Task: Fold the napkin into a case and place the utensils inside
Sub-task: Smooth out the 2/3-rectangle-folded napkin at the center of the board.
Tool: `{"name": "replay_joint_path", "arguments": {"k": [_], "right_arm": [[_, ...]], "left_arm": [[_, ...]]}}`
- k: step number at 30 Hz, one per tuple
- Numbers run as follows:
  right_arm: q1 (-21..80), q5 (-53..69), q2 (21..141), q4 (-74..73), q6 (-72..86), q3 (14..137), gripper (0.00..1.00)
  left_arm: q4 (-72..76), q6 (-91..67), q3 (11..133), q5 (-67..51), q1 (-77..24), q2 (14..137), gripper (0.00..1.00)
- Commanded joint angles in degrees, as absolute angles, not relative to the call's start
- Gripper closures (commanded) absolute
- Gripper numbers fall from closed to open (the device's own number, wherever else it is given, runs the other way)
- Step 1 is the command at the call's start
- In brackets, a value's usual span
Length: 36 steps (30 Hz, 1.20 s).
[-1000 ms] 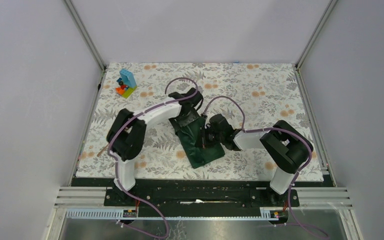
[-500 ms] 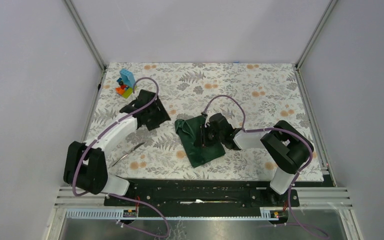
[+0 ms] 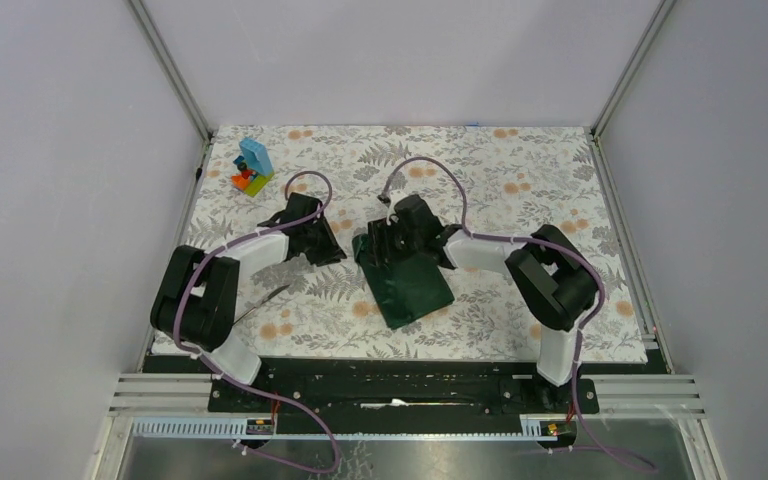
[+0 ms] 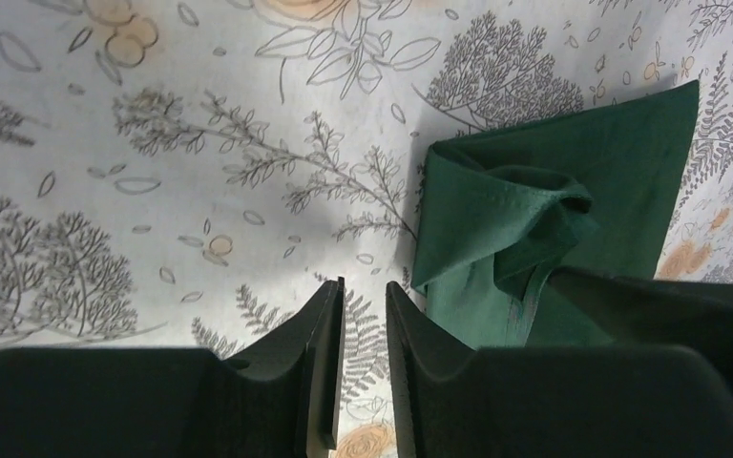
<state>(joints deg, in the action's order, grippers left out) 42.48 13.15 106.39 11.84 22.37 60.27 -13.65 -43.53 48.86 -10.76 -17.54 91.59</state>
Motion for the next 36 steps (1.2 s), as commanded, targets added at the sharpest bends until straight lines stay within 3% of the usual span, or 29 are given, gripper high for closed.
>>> {"name": "replay_joint_path", "arguments": {"k": [1,8,12,23,27,36], "right_arm": [[42.06,8.25,111.78,7.47,17.69,69.23,0.31],[41.99,3.54,114.9,5.55,14.96,73.66,0.41],[41.51,3.08,115.45,5.62,14.93,74.7,0.58],[39.3,4.24,117.87,8.06,17.28,75.38,0.67],[37.77,7.4,119.04,9.42,18.75,75.73,0.82],[36.19,12.14,118.73,9.77,20.79,76.01,0.73]], "left_arm": [[-9.63,-41.69,53.21,-12.22,-17.38,94.38,0.75],[-9.11,-41.45,56.59,-14.2,-18.28,98.12,0.82],[-8.77,-41.86,57.44,-14.5,-19.83,99.37,0.85],[-7.95,-43.22,59.6,-14.43,-22.89,102.05,0.86],[-7.87,-43.71,60.5,-14.86,-23.11,102.73,0.86],[-8.52,-44.25,61.14,-15.61,-23.2,100.14,0.78]]}}
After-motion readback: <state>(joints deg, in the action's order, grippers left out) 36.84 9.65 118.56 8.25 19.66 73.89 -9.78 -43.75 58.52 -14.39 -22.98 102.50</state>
